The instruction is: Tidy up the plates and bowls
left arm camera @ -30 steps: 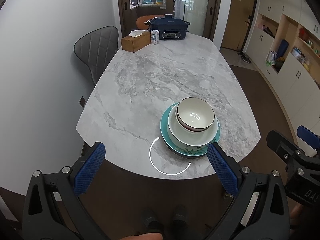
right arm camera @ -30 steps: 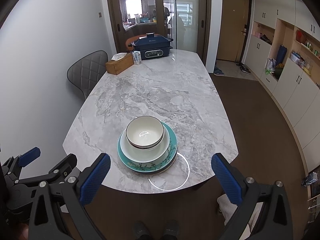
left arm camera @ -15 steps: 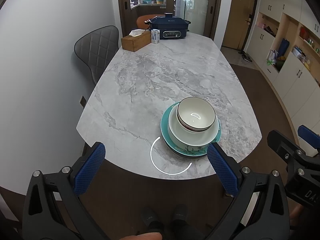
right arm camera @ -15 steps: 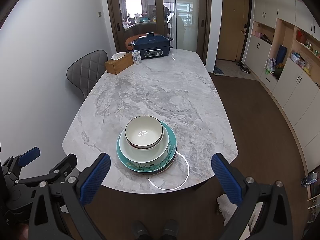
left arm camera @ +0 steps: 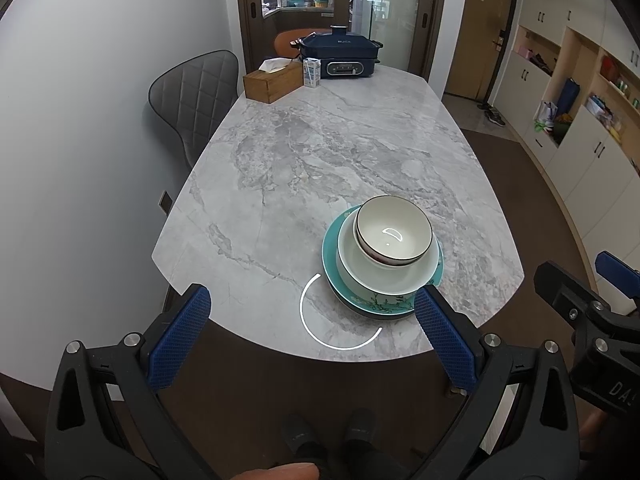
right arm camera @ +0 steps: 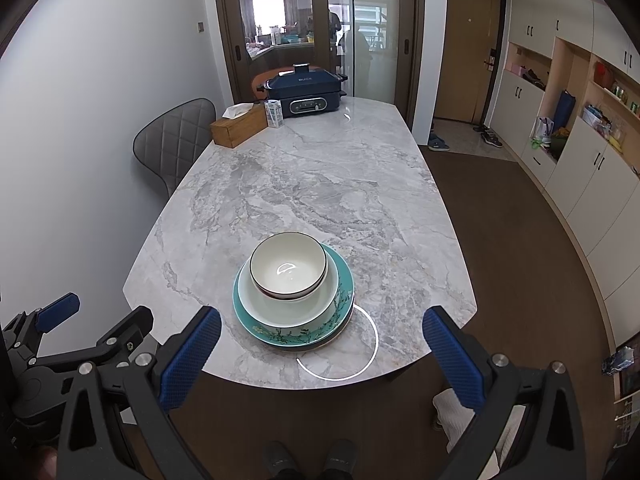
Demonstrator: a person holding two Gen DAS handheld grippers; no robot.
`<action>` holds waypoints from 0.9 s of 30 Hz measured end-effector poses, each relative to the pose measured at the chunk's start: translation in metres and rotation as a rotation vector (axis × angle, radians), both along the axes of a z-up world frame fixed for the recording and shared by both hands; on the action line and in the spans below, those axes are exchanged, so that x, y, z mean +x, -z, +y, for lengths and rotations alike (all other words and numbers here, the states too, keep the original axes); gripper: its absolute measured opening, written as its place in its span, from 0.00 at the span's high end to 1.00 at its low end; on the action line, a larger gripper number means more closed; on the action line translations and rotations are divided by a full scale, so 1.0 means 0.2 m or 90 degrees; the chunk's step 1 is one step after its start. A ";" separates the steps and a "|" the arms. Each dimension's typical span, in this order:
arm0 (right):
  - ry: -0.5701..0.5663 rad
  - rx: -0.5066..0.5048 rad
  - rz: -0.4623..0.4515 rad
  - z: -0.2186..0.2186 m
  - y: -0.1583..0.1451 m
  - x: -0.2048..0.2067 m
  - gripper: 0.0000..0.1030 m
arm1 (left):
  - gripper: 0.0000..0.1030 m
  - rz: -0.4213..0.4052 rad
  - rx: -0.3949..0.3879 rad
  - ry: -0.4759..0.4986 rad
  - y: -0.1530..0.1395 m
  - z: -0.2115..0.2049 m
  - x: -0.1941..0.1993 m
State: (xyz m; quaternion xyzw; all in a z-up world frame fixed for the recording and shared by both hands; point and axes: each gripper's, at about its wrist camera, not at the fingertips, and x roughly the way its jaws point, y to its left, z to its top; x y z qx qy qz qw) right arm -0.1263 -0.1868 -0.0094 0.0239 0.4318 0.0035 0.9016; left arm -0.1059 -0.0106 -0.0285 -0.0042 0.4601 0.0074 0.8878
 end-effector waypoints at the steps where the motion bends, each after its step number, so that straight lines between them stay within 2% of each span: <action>1: 0.000 0.001 0.000 0.00 0.00 0.00 0.00 | 0.01 0.000 -0.001 0.000 0.00 0.00 0.00; 27: -0.003 -0.001 0.000 -0.03 0.00 0.00 0.00 | 0.01 0.003 0.000 -0.002 0.03 0.01 0.02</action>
